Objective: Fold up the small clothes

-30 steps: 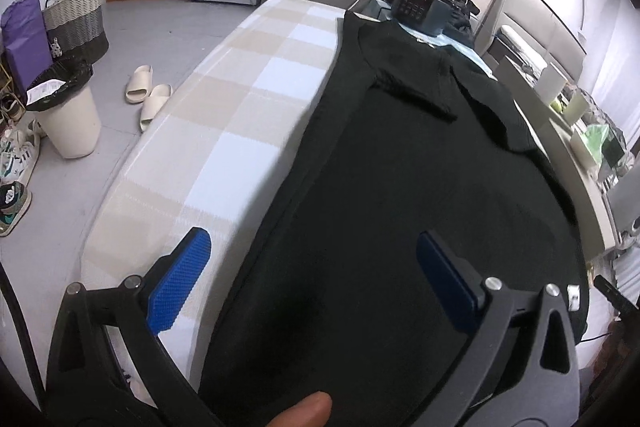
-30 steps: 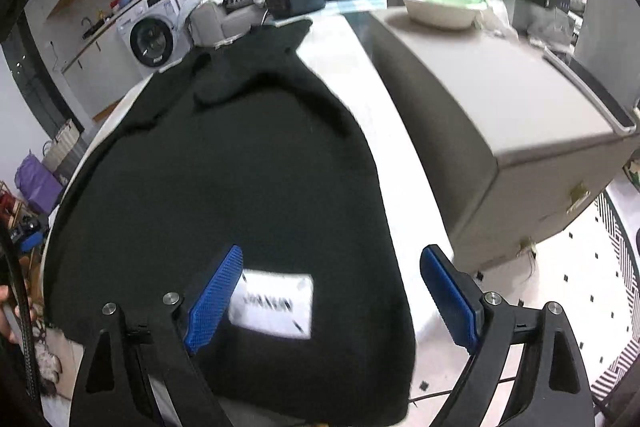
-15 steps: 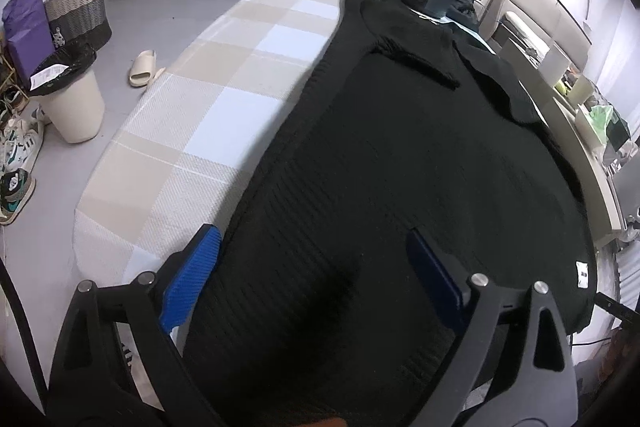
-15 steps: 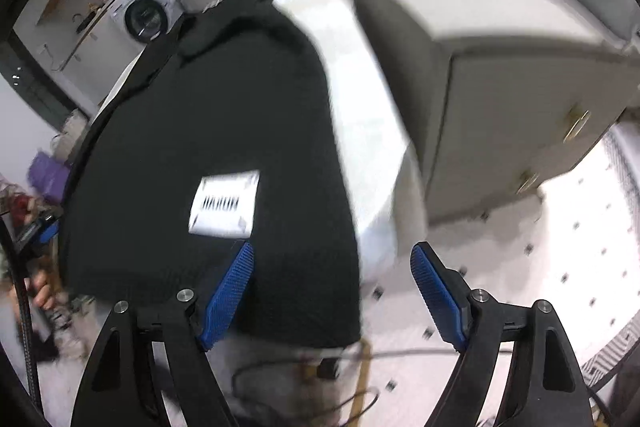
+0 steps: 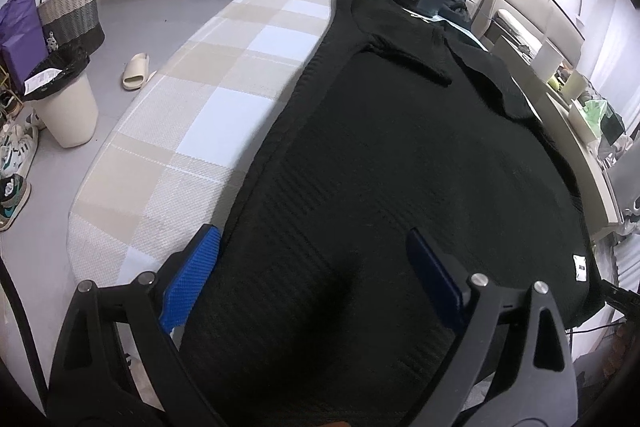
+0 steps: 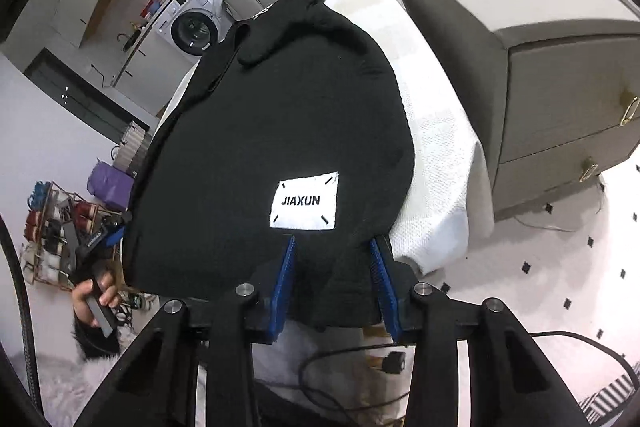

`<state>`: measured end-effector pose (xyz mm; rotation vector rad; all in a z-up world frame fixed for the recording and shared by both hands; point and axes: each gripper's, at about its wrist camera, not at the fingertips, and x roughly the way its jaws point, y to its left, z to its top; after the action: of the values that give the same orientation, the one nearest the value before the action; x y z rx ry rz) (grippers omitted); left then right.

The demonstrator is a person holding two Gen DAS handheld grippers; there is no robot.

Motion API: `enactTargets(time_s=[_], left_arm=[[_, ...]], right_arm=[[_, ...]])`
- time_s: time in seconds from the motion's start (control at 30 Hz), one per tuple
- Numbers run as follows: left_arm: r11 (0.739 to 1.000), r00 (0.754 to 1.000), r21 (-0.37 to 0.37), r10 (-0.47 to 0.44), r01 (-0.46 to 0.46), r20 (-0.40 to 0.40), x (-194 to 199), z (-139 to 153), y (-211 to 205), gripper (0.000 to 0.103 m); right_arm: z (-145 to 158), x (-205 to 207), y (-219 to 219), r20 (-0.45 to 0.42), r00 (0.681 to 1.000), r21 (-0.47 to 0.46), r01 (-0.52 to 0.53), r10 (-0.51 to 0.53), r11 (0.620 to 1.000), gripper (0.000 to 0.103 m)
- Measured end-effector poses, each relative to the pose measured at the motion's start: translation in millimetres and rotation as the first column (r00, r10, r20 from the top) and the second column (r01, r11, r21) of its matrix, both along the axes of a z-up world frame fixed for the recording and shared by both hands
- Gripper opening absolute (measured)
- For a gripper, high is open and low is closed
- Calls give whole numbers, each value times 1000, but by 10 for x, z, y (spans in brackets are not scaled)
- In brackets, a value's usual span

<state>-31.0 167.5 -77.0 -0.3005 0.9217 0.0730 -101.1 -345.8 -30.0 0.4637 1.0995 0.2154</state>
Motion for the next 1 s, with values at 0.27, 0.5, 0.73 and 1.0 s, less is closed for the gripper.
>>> enactTargets(time_s=[0.27, 0.5, 0.73, 1.0], left_arm=[[999, 999, -26, 47, -48, -23, -91, -117, 177, 93], [996, 998, -59, 62, -63, -12, -100, -146, 271, 87], [994, 998, -88, 59, -57, 21, -184, -160, 347, 39], [988, 998, -143, 60, -57, 20, -222, -209, 408, 8]], right_arm=[[-30, 30, 147, -63, 998, -187, -31, 19, 982, 29], [207, -43, 26, 59, 998, -115, 30, -23, 993, 6], [380, 34, -230, 158, 970, -14, 188, -183, 982, 5], [126, 89, -199, 32, 995, 12, 98, -99, 995, 10]])
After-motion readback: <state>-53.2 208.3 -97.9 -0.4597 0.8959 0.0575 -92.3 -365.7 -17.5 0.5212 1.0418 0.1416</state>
